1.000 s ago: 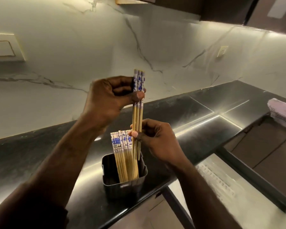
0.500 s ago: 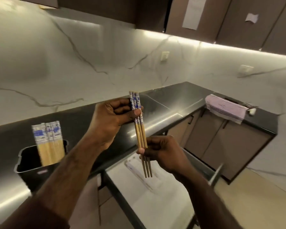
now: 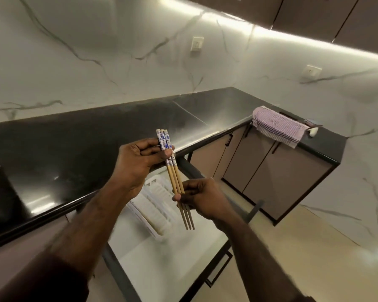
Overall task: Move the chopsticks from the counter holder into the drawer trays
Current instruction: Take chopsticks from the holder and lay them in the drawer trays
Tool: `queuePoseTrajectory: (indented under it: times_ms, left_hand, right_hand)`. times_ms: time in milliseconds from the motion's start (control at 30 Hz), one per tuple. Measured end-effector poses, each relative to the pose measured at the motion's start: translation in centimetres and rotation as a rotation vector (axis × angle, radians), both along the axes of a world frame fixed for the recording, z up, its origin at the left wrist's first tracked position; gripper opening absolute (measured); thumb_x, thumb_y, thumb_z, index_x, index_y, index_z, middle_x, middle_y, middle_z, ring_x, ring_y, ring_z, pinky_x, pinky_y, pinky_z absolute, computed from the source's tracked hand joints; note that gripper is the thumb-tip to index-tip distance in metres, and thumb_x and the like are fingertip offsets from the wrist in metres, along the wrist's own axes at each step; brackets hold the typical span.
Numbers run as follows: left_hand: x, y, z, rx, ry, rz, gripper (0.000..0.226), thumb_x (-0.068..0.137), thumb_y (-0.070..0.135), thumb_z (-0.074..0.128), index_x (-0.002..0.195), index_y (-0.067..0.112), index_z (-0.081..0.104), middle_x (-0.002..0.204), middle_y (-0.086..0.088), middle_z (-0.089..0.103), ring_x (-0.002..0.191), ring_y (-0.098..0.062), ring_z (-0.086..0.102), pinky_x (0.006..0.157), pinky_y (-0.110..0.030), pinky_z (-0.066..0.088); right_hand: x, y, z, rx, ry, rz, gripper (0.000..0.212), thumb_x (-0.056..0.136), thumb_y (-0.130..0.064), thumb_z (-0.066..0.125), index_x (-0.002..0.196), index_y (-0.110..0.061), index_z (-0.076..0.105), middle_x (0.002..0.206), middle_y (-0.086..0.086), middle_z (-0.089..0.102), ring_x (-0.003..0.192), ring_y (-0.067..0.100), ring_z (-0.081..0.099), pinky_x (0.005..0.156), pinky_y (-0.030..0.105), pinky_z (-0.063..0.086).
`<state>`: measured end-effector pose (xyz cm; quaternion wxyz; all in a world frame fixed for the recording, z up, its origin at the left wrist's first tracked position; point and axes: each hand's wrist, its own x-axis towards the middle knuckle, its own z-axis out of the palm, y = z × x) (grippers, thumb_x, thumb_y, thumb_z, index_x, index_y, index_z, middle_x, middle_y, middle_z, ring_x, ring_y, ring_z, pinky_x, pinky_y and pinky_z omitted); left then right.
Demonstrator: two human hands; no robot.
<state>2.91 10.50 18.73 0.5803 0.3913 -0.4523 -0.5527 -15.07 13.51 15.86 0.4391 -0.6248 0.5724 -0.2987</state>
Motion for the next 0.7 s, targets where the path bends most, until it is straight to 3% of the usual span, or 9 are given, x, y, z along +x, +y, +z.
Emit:
queuePoseTrajectory:
  times_ms: [167,300,433,567,633,700]
  left_hand:
    - [-1.1,-5.6,-7.5,0.188,0.043,0.063,0.027,0.083,-0.001,0.066,0.107,0.01,0.068,0.099,-0.01,0.075,0.092,-0.021,0.073,0.076,-0.03,0.06]
    - [-1.5,-9.4,-14.0,0.347,-0.051,0.1,0.017,0.085,-0.001,0.065,0.1,0.008,0.068,0.091,-0.008,0.076,0.084,-0.019,0.074,0.069,-0.026,0.06]
    - [-1.0,-11.3,-20.2,0.489,-0.309,0.119,0.017,0.082,0.002,0.072,0.099,0.002,0.068,0.073,-0.004,0.074,0.065,-0.016,0.073,0.062,-0.026,0.06]
    - [-0.3,-12.9,-25.7,0.58,-0.707,0.061,0.02,0.083,0.022,0.074,0.097,0.008,0.071,0.086,-0.005,0.075,0.075,-0.016,0.072,0.071,-0.031,0.059]
    - [0.0,-13.6,-27.4,0.584,-0.863,0.056,0.021,0.084,0.028,0.073,0.094,0.009,0.073,0.088,-0.004,0.074,0.078,-0.017,0.071,0.078,-0.034,0.058]
    - [0.2,-14.0,-28.4,0.596,-0.965,0.074,0.021,0.086,0.032,0.071,0.09,0.011,0.072,0.083,-0.002,0.071,0.076,-0.017,0.068,0.075,-0.03,0.055]
  right_hand:
    - [-0.6,-6.1,-6.3,0.184,0.088,-0.009,0.018,0.079,-0.023,0.079,0.096,-0.016,0.078,0.09,0.008,0.076,0.093,0.028,0.071,0.083,0.049,0.059]
    - [-0.9,-11.0,-11.9,0.377,0.182,0.047,0.016,0.077,-0.017,0.08,0.092,-0.012,0.079,0.091,0.012,0.076,0.092,0.03,0.072,0.08,0.044,0.061]
    - [-0.4,-14.4,-16.9,0.515,0.325,0.165,0.017,0.075,-0.013,0.08,0.088,-0.004,0.078,0.092,0.018,0.075,0.084,0.03,0.073,0.079,0.043,0.061]
    - [1.0,-16.9,-20.1,0.66,0.361,0.237,0.022,0.081,-0.009,0.076,0.097,0.006,0.074,0.084,0.012,0.073,0.062,0.015,0.066,0.071,0.032,0.061]
    - [1.9,-18.3,-21.4,0.725,0.372,0.259,0.026,0.084,-0.007,0.073,0.105,0.009,0.07,0.094,0.018,0.072,0.067,0.016,0.065,0.072,0.03,0.059]
    - [3.0,-19.6,-22.5,0.758,0.397,0.281,0.029,0.086,-0.006,0.071,0.109,0.011,0.068,0.108,0.022,0.071,0.08,0.021,0.065,0.079,0.032,0.058]
